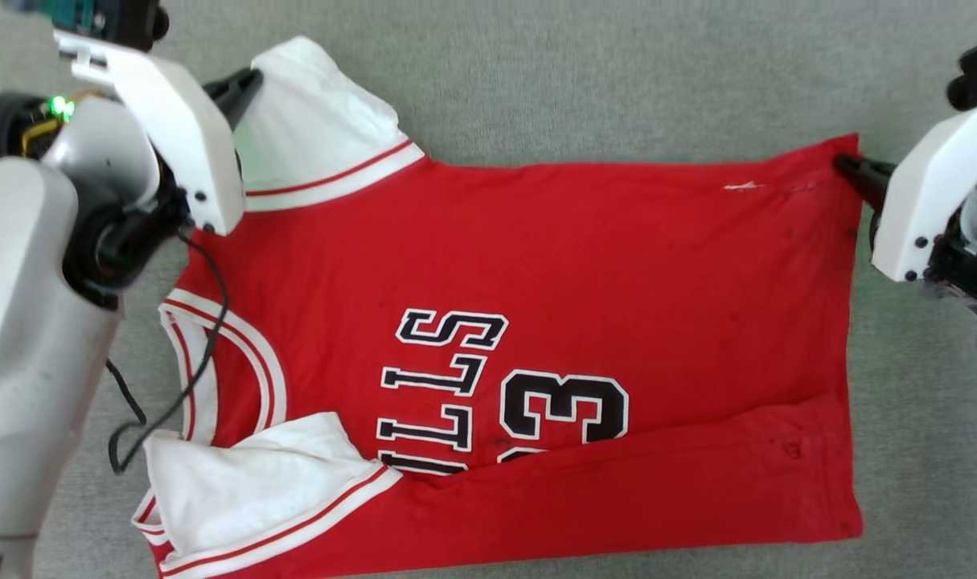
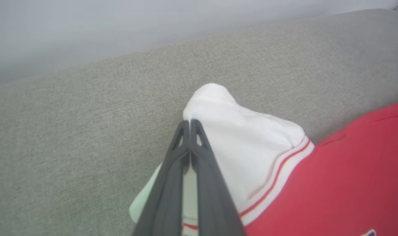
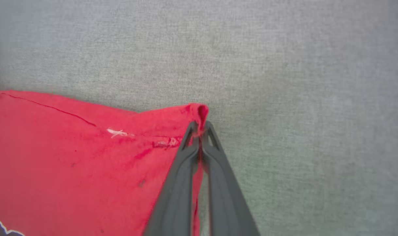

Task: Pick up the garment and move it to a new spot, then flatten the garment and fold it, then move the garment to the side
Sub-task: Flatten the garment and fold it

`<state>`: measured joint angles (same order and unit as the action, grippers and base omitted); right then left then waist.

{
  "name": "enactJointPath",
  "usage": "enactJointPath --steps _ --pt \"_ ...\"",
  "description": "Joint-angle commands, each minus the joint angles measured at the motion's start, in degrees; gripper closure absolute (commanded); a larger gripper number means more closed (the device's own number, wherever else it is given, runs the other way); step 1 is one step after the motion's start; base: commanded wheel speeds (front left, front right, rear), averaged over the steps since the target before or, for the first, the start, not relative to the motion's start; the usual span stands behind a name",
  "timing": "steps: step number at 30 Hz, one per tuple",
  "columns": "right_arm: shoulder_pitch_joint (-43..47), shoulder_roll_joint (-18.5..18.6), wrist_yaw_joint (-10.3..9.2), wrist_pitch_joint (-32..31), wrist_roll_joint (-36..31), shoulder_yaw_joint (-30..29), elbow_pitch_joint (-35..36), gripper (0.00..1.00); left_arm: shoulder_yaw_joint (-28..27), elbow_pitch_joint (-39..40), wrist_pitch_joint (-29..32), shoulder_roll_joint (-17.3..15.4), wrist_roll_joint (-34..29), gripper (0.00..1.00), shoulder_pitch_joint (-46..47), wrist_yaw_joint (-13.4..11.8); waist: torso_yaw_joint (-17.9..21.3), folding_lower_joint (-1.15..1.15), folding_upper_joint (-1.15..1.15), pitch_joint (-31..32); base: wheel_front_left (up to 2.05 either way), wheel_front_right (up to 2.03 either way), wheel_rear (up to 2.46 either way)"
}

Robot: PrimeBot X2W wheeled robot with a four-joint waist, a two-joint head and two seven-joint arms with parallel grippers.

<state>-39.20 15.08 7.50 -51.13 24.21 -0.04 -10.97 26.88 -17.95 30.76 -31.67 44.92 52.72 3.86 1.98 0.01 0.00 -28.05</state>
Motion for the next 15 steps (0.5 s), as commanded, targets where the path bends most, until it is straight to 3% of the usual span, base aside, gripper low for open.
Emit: enactJointPath --steps 1,15 --pt "1.8 0.4 -0.02 1.8 0.0 -0.2 1.1 1.00 -0.8 0.2 -1.8 0.3 0.4 1.00 -2.2 -0.4 -0.1 -0.01 0.00 2.2 0.00 0.00 0.00" --pt "19.2 0.0 -0.02 9.6 2.3 -1.0 5.9 1.00 -4.7 9.4 -13.5 -0.7 4.2 1.00 -28.1 -6.3 -2.0 -0.01 0.00 13.4 0.00 0.00 0.00"
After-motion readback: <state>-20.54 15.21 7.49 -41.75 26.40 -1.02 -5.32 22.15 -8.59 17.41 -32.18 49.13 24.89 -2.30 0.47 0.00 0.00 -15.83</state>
